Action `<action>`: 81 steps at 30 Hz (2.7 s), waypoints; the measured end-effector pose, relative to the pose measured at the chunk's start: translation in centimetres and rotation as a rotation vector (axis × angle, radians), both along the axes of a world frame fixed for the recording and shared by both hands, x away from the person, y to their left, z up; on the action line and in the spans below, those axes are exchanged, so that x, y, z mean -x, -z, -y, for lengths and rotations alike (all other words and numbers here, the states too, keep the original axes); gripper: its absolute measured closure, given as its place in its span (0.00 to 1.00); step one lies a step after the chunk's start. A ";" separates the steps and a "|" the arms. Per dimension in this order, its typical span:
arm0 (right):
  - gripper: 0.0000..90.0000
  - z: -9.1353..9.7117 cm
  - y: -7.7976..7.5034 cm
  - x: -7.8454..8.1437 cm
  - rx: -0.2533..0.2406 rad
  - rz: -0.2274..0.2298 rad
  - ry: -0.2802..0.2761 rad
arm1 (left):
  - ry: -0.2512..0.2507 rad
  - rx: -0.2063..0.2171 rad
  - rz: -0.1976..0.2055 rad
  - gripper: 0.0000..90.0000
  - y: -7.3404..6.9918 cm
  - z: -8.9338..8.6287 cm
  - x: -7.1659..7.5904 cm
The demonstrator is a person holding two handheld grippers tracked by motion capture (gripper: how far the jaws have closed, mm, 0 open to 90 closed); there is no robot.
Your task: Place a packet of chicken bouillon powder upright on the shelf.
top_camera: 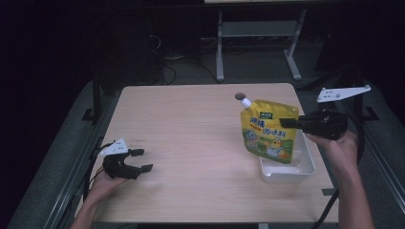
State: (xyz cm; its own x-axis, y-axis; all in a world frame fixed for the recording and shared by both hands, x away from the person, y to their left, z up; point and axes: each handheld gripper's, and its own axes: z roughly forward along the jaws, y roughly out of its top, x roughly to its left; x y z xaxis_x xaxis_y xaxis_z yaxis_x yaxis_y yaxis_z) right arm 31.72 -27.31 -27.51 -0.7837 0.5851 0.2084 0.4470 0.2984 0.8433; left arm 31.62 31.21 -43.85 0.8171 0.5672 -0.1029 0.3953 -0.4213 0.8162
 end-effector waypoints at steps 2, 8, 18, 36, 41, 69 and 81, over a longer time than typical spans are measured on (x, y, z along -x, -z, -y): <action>1.00 0.4 0.0 0.1 -0.003 -0.002 0.009 | 0.002 -0.003 0.001 0.25 0.0 0.0 0.0; 1.00 1.5 0.2 0.5 -0.005 0.001 0.028 | 0.002 -0.004 0.002 0.25 0.0 0.0 0.0; 1.00 3.3 0.6 1.1 -0.019 -0.003 0.068 | -0.002 0.002 -0.003 0.25 0.1 0.1 0.0; 1.00 4.7 2.0 1.6 -0.033 -0.016 0.088 | 0.002 -0.003 -0.007 0.25 0.2 0.2 0.0; 1.00 4.9 2.6 1.6 -0.030 -0.026 0.091 | 0.002 -0.003 -0.008 0.25 0.2 0.2 -0.1; 0.99 5.6 5.9 1.3 -0.036 -0.077 0.128 | 0.006 -0.010 -0.012 0.25 0.3 0.3 -0.1; 0.98 6.2 6.8 1.6 -0.045 -0.089 0.146 | 0.008 -0.012 -0.014 0.25 0.4 0.5 -0.1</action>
State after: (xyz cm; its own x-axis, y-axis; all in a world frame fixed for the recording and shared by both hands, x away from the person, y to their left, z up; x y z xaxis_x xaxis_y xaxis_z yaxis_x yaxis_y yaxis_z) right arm 30.16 -33.53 -34.30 -0.6684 0.6798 0.3017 0.5566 0.1881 0.8092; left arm 31.68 30.76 -44.28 0.8201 0.5619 -0.1077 0.4031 -0.4339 0.8058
